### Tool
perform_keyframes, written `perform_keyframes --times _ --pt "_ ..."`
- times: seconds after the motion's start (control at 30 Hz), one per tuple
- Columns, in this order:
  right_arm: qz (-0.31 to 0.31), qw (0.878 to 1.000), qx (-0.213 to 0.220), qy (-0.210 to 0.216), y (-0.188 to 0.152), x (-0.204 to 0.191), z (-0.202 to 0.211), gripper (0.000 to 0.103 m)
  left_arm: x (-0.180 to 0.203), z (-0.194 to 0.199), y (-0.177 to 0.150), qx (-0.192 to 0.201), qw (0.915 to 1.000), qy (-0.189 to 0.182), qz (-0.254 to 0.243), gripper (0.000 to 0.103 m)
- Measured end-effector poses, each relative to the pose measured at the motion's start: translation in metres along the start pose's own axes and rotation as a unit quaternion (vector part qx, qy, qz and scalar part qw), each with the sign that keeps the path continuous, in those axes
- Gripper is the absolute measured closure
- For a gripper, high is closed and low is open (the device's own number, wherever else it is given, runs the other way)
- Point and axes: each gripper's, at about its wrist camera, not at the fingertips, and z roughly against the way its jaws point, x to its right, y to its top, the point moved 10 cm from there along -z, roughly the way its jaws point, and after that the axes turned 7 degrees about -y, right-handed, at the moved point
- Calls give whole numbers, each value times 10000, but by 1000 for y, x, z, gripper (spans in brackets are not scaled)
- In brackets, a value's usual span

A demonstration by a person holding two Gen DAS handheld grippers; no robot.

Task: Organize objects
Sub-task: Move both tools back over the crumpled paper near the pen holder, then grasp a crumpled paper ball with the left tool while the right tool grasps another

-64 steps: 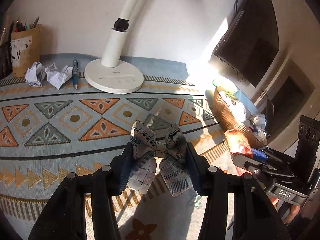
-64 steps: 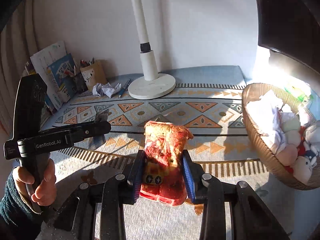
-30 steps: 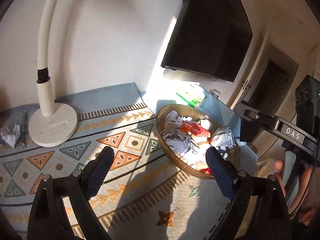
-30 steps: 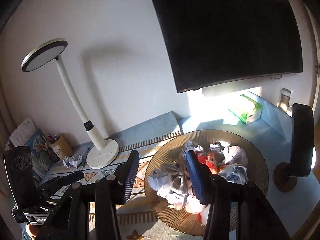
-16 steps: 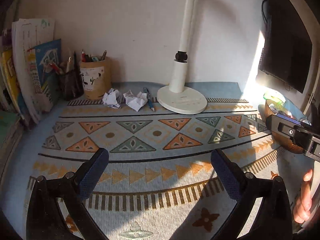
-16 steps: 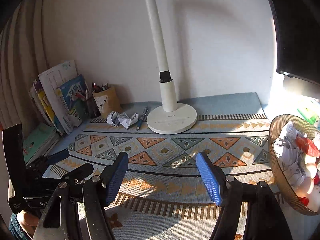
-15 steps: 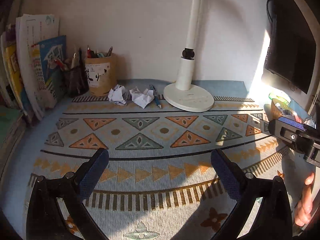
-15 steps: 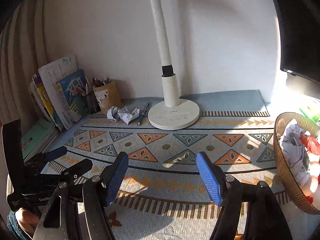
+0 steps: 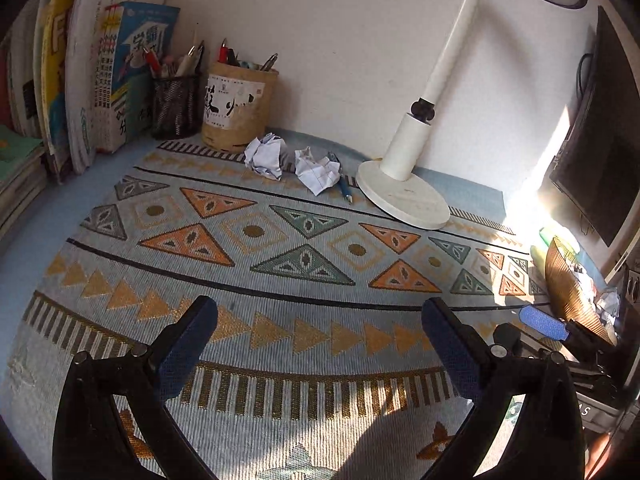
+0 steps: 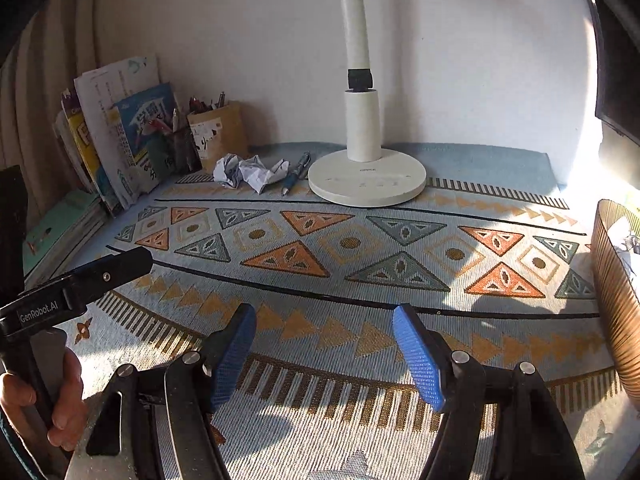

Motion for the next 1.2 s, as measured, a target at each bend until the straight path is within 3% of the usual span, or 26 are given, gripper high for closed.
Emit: perform_keyframes --times 0.07,0.13,0.2,0.3,0.4,0.5,0.6,0.87,0.93,1.0,1.07,1.13,1.2 --pt "151 9997 -176 65 -2 -7 -4 34 -1 -3 0 -163 9999 -4 -2 1" --pt "315 9976 -568 243 -5 -14 -9 34 -3 -5 8 -474 9986 -238 88 2" --pt "498 9949 -801 368 5 -20 -9 34 -11 2 35 -439 9981 -361 235 2" --pt "636 9948 -703 378 49 -28 -11 34 -27 1 84 -464 9980 -366 228 2" --pt "609 9954 -601 440 93 -38 -37 34 -47 -31 116 -705 9973 -183 10 2" --pt "403 9936 -751 737 119 -52 -82 34 -76 -72 128 -822 9966 49 20 2" --pt "496 9913 -821 900 131 -71 -124 37 -95 -107 133 -906 9957 17 213 2" --pt "1019 9874 -878 829 146 -104 -197 37 -93 -159 138 -1018 9923 -558 428 4" --pt "1072 9873 -881 775 145 -108 -208 37 -93 -164 134 -1045 9913 -600 527 10" --pt "1111 9865 -885 811 142 -113 -213 52 -95 -168 130 -1056 9906 -601 621 15" --pt "1171 9875 -768 724 142 -116 -213 57 -95 -170 130 -978 9921 -514 591 20" --pt "1309 9873 -642 624 143 -119 -210 61 -87 -167 131 -946 9912 -741 550 49" --pt "1358 9873 -547 617 142 -121 -201 63 -82 -164 131 -948 9917 -707 503 51"
